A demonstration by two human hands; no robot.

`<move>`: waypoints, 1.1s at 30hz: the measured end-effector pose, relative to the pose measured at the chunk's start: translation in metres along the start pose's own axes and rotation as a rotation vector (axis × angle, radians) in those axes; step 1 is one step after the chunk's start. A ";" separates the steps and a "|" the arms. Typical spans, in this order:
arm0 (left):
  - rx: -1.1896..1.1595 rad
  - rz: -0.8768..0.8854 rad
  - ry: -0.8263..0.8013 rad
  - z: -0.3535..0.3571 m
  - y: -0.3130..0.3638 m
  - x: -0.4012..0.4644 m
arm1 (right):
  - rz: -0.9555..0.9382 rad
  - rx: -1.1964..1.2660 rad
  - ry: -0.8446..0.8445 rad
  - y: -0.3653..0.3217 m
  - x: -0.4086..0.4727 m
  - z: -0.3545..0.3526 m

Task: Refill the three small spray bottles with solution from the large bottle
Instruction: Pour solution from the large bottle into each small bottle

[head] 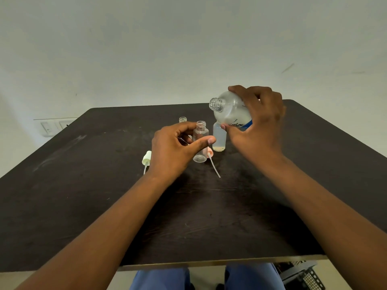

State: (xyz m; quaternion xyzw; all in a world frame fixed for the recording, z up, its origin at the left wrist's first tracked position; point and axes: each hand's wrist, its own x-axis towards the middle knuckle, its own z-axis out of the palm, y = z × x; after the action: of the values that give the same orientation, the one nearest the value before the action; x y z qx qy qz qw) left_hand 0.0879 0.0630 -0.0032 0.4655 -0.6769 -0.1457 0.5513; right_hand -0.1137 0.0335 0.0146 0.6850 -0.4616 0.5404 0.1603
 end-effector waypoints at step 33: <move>0.044 0.085 -0.073 0.004 -0.002 -0.003 | -0.098 -0.064 0.021 -0.002 0.002 -0.002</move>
State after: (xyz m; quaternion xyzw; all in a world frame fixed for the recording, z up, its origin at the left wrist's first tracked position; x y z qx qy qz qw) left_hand 0.0852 0.0631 -0.0073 0.4427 -0.7189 -0.1241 0.5213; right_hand -0.1133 0.0344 0.0178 0.6955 -0.4428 0.5241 0.2132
